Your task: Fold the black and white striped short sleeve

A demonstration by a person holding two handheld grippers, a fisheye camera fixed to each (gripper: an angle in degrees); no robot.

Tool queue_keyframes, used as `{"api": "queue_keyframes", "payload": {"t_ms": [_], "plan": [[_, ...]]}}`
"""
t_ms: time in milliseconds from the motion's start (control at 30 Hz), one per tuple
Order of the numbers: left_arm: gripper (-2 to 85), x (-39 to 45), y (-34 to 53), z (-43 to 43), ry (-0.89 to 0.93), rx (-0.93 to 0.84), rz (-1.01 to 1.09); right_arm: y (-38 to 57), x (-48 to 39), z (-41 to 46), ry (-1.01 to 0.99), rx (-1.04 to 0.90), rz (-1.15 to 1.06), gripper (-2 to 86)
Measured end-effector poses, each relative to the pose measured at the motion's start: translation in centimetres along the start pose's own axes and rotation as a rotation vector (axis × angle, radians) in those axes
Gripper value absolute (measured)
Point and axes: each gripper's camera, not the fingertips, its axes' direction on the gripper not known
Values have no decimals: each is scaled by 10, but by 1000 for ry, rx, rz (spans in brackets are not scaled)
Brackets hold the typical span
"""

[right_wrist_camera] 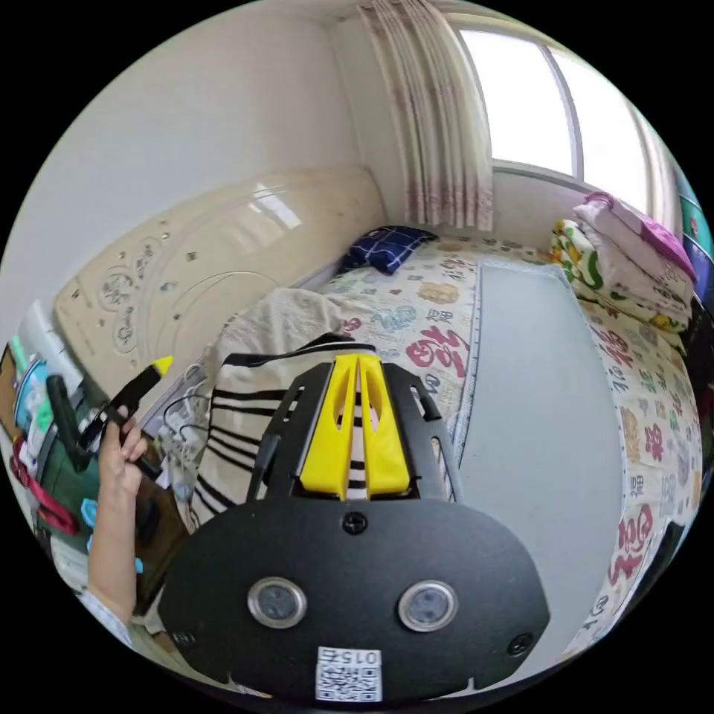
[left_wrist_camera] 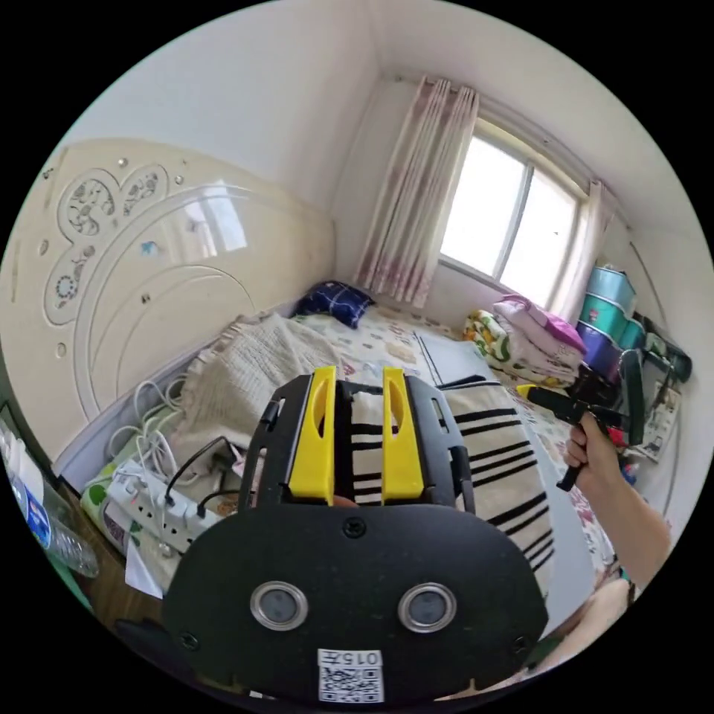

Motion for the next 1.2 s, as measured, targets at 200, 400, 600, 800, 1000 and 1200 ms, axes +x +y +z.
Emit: {"api": "queue_keyframes", "payload": {"t_ms": [200,400,600,800,1000,1200], "plan": [[61,48,-4,55,87,-137,200,23,-60,157,71,-16,-226,-5],[56,72,-20,92,21,-224,198,16,-97,289,229,-81,-357,-5],[67,107,-45,41,7,-201,201,-43,-88,286,152,-155,-250,-5],[72,161,-42,-28,34,-140,251,-182,-74,114,203,27,-129,-5],[67,258,-66,-71,90,-77,318,-276,-85,-46,266,195,-83,-5],[66,378,-99,-75,166,-70,379,-355,-74,-152,365,275,-80,-6]]}}
